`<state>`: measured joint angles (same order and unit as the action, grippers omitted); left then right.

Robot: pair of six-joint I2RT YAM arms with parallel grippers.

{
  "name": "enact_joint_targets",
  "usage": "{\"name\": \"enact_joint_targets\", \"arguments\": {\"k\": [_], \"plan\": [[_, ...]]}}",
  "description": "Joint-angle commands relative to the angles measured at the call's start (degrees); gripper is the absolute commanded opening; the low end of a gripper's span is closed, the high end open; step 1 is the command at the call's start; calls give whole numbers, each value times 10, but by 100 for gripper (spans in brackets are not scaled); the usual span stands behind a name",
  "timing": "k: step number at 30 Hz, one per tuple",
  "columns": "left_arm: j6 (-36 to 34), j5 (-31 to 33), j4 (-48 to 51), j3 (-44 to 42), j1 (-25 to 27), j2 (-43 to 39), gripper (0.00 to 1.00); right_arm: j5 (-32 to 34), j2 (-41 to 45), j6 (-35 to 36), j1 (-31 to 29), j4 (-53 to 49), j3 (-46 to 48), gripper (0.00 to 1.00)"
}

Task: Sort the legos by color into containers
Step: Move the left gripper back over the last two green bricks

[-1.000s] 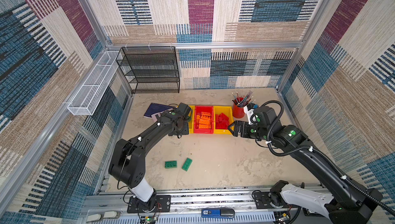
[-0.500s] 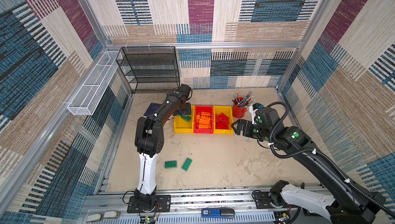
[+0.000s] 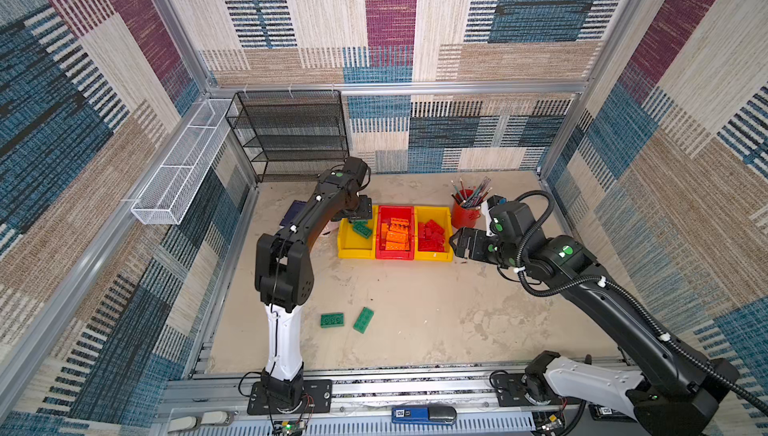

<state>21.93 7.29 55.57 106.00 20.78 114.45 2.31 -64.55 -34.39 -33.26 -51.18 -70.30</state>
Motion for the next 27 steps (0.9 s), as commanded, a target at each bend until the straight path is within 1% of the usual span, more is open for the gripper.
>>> {"name": "enact_joint_targets", "arguments": {"k": [1, 3, 7, 10, 14, 16, 19, 27], "plan": [[3, 15, -4, -102, 17, -74, 81, -33, -1, 28, 0, 27, 11, 100], [3, 20, -20, -197, 32, -138, 81, -51, 0, 37, 0, 39, 23, 100], [19, 4, -53, -366, 74, -264, 80, -78, 5, 53, 0, 56, 44, 100], [51, -3, -64, -453, 113, -338, 80, -91, 9, 58, 0, 59, 49, 100], [93, -15, -89, -535, 158, -405, 80, -105, 18, 60, 0, 60, 53, 100], [110, -22, -110, -567, 173, -423, 80, -111, 22, 60, 0, 59, 54, 99], [124, -34, -145, -596, 191, -426, 79, -118, 27, 59, 0, 56, 51, 100], [130, -37, -177, -601, 244, -369, 77, -111, 53, 41, 0, 40, 55, 100]]}}
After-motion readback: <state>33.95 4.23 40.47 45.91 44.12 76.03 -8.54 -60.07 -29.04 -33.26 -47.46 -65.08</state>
